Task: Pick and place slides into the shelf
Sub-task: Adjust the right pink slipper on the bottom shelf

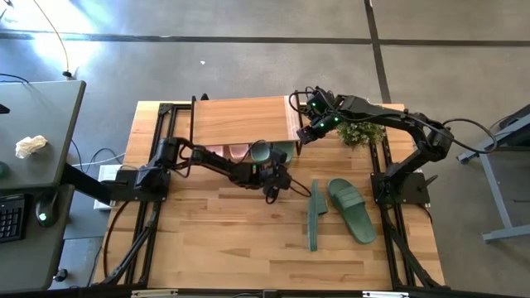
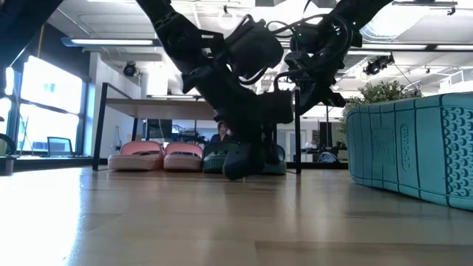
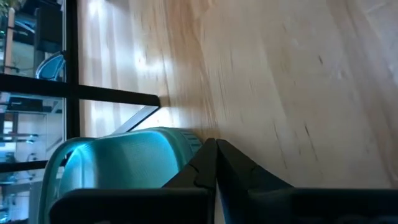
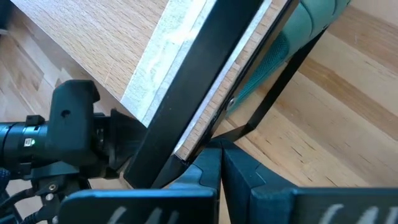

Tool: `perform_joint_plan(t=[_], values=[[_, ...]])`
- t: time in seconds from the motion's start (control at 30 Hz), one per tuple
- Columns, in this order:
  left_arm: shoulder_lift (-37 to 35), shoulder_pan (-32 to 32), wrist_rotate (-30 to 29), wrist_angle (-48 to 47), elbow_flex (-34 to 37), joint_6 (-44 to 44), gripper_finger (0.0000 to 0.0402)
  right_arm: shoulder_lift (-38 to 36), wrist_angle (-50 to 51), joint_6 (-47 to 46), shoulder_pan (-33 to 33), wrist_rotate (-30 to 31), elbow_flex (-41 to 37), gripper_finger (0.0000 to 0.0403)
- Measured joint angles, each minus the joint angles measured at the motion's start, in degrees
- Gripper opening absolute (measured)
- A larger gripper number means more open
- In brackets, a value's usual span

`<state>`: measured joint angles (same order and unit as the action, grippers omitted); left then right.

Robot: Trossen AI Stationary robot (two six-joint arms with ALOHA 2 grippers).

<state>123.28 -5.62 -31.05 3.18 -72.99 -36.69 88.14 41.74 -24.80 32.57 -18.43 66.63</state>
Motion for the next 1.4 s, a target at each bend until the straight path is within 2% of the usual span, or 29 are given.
perform_joint_plan(t=[0.77,1.4], values=[[0.35,-2.0,-1.56,3.12,0.2,0.71,0.0,0.0,-0.23,0.41,-0.01,0.01,0.0,0.0],[0.44,-2.89,-5.44,4.01,0.2,2.81,0.0,0.0,-0.42,0.25,-0.01,0.05,0.0,0.0]])
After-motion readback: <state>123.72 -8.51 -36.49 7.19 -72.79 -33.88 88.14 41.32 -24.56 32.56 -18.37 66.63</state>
